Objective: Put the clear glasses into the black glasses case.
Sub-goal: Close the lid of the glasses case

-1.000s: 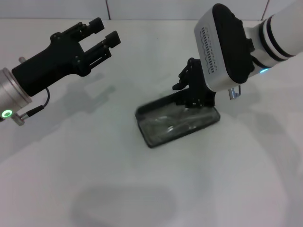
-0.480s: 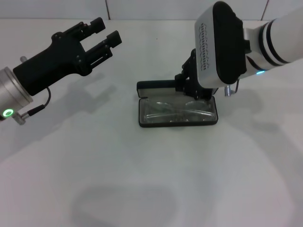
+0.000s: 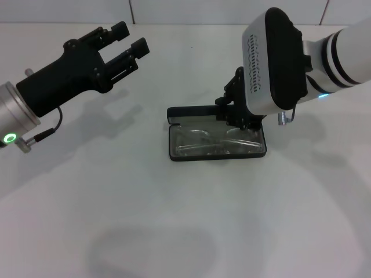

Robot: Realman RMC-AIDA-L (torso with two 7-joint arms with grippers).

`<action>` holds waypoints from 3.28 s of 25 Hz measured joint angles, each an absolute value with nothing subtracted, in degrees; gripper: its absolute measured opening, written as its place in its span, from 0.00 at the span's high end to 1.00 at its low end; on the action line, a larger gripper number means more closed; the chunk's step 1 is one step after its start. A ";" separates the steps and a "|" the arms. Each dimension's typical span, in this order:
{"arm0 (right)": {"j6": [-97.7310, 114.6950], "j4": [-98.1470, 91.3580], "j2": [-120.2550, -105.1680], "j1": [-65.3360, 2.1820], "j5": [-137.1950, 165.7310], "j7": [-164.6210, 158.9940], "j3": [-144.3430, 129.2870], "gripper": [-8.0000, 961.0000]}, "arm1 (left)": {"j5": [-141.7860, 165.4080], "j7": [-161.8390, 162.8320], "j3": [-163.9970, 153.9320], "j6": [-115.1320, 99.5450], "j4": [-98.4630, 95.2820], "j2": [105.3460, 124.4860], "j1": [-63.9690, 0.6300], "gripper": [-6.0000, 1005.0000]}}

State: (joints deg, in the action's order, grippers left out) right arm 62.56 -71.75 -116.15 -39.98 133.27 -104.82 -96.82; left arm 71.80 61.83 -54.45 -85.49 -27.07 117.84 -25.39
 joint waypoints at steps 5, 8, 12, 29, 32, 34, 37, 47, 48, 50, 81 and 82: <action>62.66 -72.00 -116.21 -39.81 133.17 -105.25 -96.81 0.75 | 71.81 61.85 -54.49 -85.54 -27.08 117.81 -25.39 0.40; 62.73 -72.03 -116.19 -39.80 133.14 -105.60 -96.84 0.75 | 71.84 61.86 -54.50 -85.61 -27.08 117.79 -25.27 0.40; 62.81 -73.07 -116.13 -38.99 131.95 -105.62 -96.76 0.68 | 71.87 61.88 -54.57 -85.68 -27.07 117.77 -25.08 0.40; 82.10 -73.45 -115.53 -24.53 107.40 -90.56 -71.87 0.51 | 71.90 61.83 -54.52 -85.53 -26.88 117.76 -23.61 0.40; 86.57 -66.95 -115.54 -21.74 100.92 -83.61 -64.80 0.51 | 72.60 61.96 -54.54 -84.81 -26.67 117.85 -23.92 0.40; 87.73 -62.07 -115.54 -20.22 97.52 -79.86 -59.72 0.51 | 73.99 62.94 -54.54 -83.23 -26.72 118.05 -24.68 0.40; 88.90 -54.81 -115.35 -19.04 94.30 -75.52 -52.41 0.50 | 77.85 67.13 -54.55 -78.68 -26.92 118.34 -27.77 0.40; 88.73 -42.23 -115.31 -19.27 93.64 -66.31 -43.94 0.50 | 87.68 76.81 -60.32 -61.00 -22.77 119.99 -42.28 0.40; 88.54 -41.82 -115.31 -19.32 93.64 -65.87 -43.93 0.50 | 87.64 77.38 -62.49 -58.73 -21.73 120.00 -43.73 0.41; 88.31 -41.14 -115.31 -19.32 93.67 -65.23 -43.87 0.50 | 87.55 77.62 -64.58 -56.93 -21.09 120.17 -44.65 0.41; 87.04 -40.88 -115.22 -22.37 94.24 -64.51 -44.41 0.50 | 81.69 71.32 -76.33 -56.30 -19.98 120.66 -39.67 0.35; 86.70 -40.88 -115.22 -22.45 94.24 -64.51 -44.45 0.50 | 81.62 71.02 -76.33 -56.30 -19.96 120.66 -39.55 0.35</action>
